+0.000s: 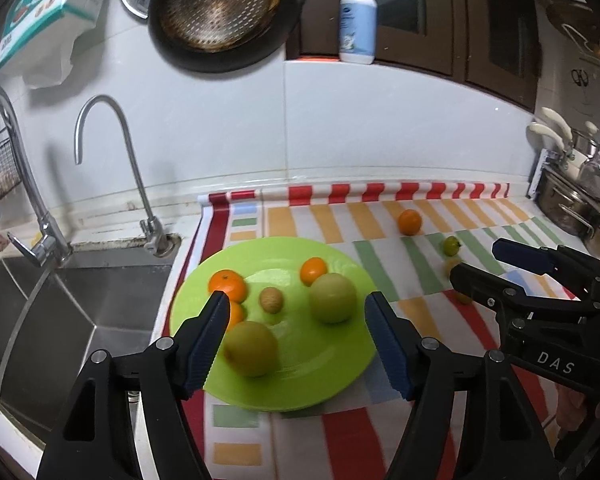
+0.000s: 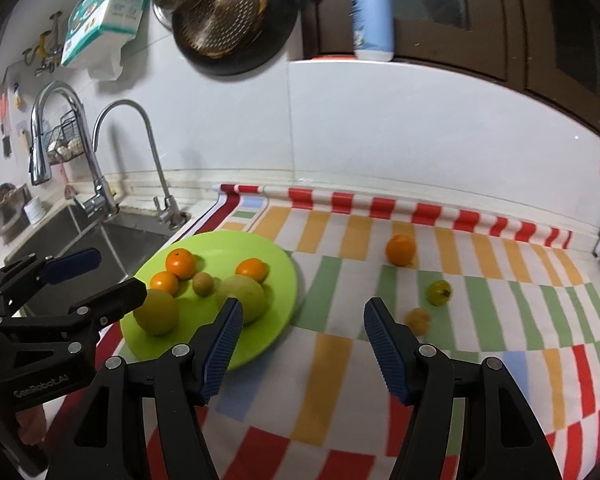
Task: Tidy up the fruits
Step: 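Withdraw both open tools from the plate toward the remaining small fruits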
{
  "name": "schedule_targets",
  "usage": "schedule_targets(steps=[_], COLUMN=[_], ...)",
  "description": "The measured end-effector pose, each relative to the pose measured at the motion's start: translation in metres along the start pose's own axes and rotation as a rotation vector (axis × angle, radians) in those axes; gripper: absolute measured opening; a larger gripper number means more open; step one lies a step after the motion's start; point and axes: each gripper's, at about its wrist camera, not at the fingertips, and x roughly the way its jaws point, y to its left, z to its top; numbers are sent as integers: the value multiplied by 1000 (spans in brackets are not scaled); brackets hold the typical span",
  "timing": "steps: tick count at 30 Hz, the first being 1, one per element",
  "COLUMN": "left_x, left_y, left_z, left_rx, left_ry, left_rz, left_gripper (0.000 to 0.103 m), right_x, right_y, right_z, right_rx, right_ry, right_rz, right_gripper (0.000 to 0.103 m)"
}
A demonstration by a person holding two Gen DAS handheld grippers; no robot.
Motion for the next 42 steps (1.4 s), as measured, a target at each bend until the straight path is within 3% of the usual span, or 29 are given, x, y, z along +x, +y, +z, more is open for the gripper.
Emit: schedule_targets(steps=[13, 21, 33, 42], left_x=[-9, 0, 40, 79], left_y=[-54, -83, -101, -108], left_z=[2, 1, -2, -8], left_rx=[29, 50, 96, 136], left_ry=[-20, -6, 56, 121], left_rz=[-54, -63, -78, -91], left_gripper=[69, 69, 69, 69], right_x=[-35, -36, 1, 48], right_y=[-42, -71, -93, -104], right_z=[-4, -12, -25, -36], right_rx=[-6, -9, 6, 53], right_ry=[-52, -38, 53, 147], right_rz=[-42, -52, -18, 13], right_gripper=[64, 64, 63, 47])
